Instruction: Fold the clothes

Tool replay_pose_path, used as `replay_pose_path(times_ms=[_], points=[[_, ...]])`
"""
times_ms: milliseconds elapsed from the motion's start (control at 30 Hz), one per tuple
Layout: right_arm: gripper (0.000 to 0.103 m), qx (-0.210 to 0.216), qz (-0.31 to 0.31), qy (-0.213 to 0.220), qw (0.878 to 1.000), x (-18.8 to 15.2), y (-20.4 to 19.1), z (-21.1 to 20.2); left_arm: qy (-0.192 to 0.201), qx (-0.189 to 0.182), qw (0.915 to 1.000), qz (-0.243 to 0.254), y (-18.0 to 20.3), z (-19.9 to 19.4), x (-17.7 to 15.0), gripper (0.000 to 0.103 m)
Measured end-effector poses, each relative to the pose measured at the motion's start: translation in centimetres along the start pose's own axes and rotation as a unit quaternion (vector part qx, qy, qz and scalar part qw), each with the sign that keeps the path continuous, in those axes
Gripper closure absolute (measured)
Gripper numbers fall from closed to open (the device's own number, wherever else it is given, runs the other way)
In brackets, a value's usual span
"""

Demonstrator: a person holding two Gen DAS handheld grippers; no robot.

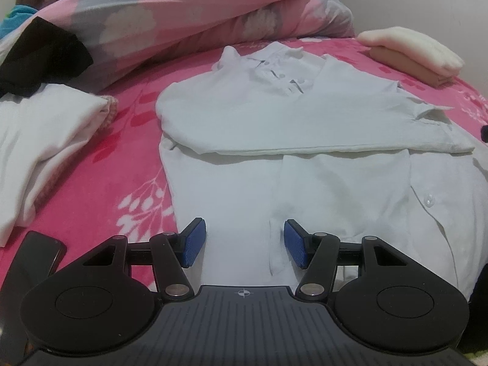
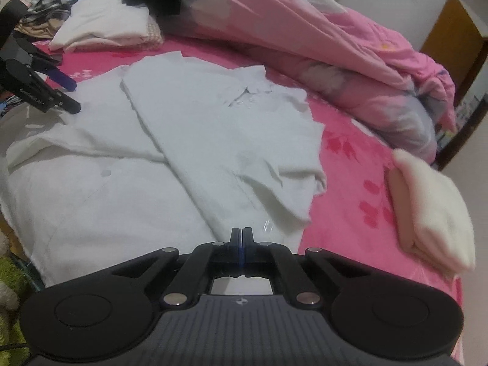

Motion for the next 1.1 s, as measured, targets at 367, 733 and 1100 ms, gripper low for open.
replay_pose_path(times_ms=[367,733,1100], points=[[0.069,0.003,-0.075,-0.036,0.996,0.9,-1.2,6.4,-0.002,-0.004,0.9999,-0.011,-0.1,0.2,0.0,0.045],[0.099,-0.009,0.0,0.008,1.0,1.0,-0.1,0.7,-0.007,-0.01,0.9997,-0.021,-0.7,0.4,-0.1,0.044],[0.099,-0.061,0.03,0.0,0.998,-0.3,-0.9,-2.0,-0.011,-0.007,0.9994,-0.031,-1.7,0.4,-0.2,0.044]])
Point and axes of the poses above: each gripper's, at about its wrist camera, not at the fingertips, and z roughly the way its jaws point, y to its right, x to its top, the point moved 5 cm from there along z, roughly the way its jaws point, and after that the axes turned 9 degrees about x, right-handed, at the moved point
